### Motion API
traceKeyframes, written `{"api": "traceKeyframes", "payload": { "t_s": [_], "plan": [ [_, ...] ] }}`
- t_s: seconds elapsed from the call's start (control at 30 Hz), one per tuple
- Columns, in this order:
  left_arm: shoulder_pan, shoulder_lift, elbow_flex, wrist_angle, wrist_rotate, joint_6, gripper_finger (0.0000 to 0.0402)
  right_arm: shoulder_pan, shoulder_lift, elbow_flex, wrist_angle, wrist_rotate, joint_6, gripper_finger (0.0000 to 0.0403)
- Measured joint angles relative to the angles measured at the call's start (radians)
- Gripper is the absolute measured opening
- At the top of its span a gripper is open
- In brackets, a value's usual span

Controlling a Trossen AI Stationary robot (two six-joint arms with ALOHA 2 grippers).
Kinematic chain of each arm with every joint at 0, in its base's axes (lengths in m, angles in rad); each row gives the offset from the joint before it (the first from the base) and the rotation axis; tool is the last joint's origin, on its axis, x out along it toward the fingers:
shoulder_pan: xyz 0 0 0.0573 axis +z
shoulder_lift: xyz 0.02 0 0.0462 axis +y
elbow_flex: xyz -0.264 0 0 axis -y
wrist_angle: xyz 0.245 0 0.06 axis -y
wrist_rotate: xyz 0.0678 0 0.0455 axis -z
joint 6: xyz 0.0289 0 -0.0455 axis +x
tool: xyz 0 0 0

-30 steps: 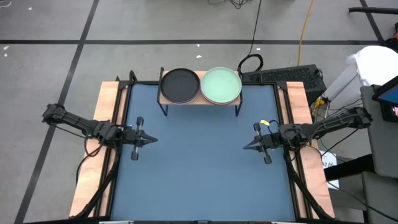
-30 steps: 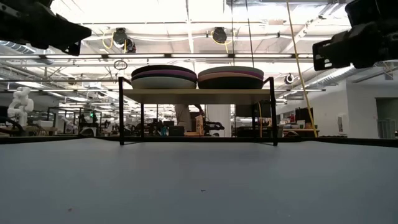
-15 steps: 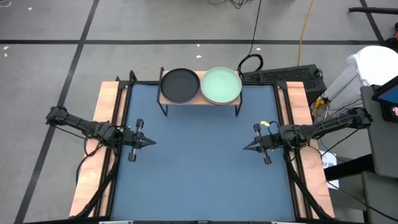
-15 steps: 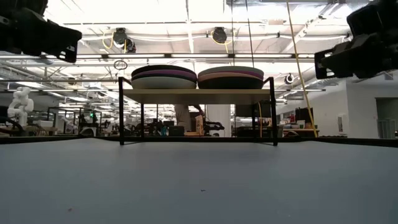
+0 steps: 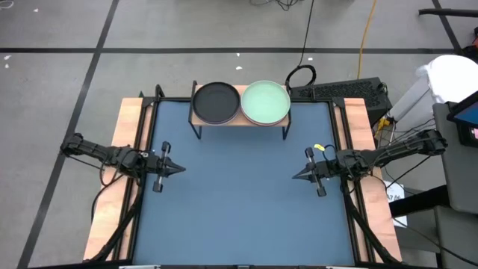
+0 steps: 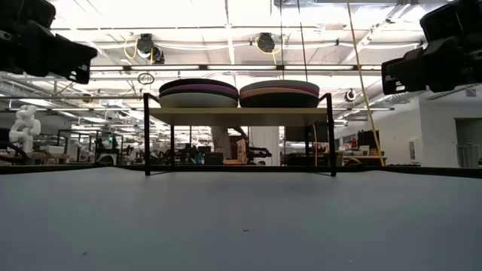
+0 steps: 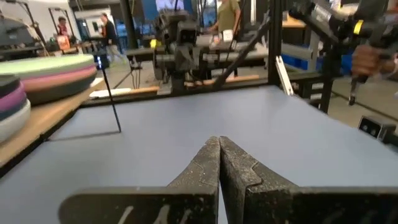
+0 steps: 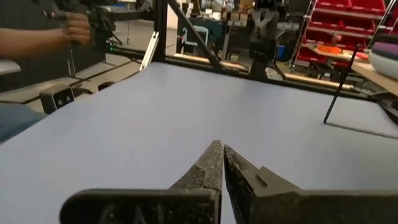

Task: Place and stack plates onto a shelf
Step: Return to Home Position

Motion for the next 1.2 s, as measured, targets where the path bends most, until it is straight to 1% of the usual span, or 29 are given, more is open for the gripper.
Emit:
{"api": "traceKeyframes", "payload": {
  "t_s": [0.17, 0.63, 0.77, 0.87, 0.97, 1.07, 1.13, 1.2],
  "plan": [
    [0.000, -0.087, 0.000, -0.057, 0.001, -0.002, 0.0001, 0.000, -0.056, -0.001, -0.072, 0.002, 0.001, 0.0000],
    [0.008, -0.084, 0.002, -0.068, -0.010, 0.009, 0.0001, -0.001, -0.267, -0.003, -0.245, 0.008, -0.010, 0.0000],
    [0.031, -0.084, 0.002, -0.068, -0.011, 0.006, 0.0001, -0.001, -0.314, -0.003, -0.293, 0.010, -0.010, 0.0000],
    [0.052, -0.084, 0.002, -0.068, -0.011, 0.024, 0.0001, -0.001, -0.354, -0.004, -0.327, 0.036, -0.009, 0.0000],
    [0.085, -0.084, 0.002, -0.068, -0.011, 0.041, 0.0001, -0.001, -0.393, -0.004, -0.358, 0.057, -0.014, 0.0000],
    [0.124, -0.084, 0.002, -0.068, -0.010, 0.044, 0.0001, -0.001, -0.430, -0.005, -0.369, 0.057, -0.023, 0.0000],
    [0.148, -0.084, 0.000, -0.065, 0.012, 0.048, 0.0001, -0.001, -0.450, -0.005, -0.381, 0.057, -0.028, 0.0000],
    [0.172, -0.084, -0.024, -0.007, 0.056, 0.049, 0.0001, -0.001, -0.467, -0.005, -0.382, 0.056, -0.029, 0.0000]
  ]
}}
